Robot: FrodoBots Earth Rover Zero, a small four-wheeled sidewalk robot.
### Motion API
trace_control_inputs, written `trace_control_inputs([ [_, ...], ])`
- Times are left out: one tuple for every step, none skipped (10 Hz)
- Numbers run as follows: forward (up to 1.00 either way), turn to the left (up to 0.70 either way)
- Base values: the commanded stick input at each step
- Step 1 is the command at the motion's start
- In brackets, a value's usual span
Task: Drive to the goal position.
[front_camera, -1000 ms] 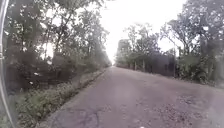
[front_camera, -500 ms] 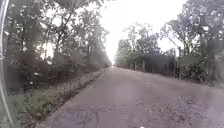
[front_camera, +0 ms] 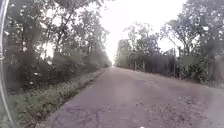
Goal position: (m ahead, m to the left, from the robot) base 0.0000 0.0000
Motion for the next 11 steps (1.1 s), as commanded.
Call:
trace_control_inputs([
  [0.10, 0.01],
  [0.10, 0.01],
  [0.10, 0.01],
  [0.10, 0.01],
  [0.10, 0.01],
  [0.10, 0.01],
  [0.10, 0.01],
  [0.10, 0.01],
  [0.10, 0.01],
  [0.10, 0.01],
  [0.10, 0.01],
])
